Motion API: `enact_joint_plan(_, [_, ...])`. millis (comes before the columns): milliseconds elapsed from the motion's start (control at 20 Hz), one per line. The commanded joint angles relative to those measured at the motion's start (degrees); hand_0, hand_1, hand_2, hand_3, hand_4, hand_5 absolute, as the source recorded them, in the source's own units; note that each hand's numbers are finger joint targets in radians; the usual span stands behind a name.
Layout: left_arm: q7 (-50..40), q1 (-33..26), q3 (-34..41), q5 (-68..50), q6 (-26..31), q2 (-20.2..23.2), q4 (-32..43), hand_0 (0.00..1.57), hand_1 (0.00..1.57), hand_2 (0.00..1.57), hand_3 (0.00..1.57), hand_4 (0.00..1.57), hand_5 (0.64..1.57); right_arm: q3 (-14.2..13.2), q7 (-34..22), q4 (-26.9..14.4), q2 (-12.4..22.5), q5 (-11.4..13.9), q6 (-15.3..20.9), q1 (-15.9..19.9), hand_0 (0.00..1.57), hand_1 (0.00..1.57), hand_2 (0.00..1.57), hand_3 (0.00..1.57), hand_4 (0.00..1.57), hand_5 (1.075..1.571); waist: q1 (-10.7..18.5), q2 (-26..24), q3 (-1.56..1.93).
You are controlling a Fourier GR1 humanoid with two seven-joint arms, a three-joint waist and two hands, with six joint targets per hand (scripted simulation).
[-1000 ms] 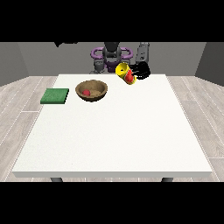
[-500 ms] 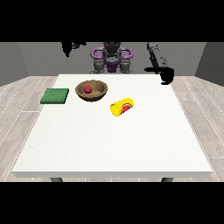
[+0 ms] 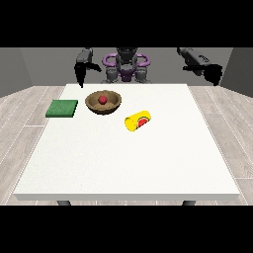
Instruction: Pick the cup and pour the ball into the bowl, then pick the bowl and place it on the pad
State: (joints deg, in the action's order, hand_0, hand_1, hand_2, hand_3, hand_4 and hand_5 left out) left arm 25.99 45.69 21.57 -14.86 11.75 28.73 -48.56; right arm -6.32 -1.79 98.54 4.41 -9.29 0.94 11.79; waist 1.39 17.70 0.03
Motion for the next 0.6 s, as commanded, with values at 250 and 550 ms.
enact_joint_plan(250, [-10.22,5.65,0.26,-1.36,2.16,8.46,-3.00,0.00,0.00,0.00,0.00,0.00,1.533,-7.02,11.37,-22.36,2.52,-5.02,-6.56,5.33,0.00,0.00,0.00,0.00,0.34,1.571,0.01,0.86,0.05])
enact_joint_plan(550, [-16.67,11.71,1.15,-3.32,2.39,13.15,-5.28,0.00,0.00,0.00,0.00,0.00,1.545,-8.03,17.19,-35.02,2.21,-4.26,-7.54,9.26,0.00,0.00,0.00,0.00,0.29,1.570,0.61,1.97,0.07])
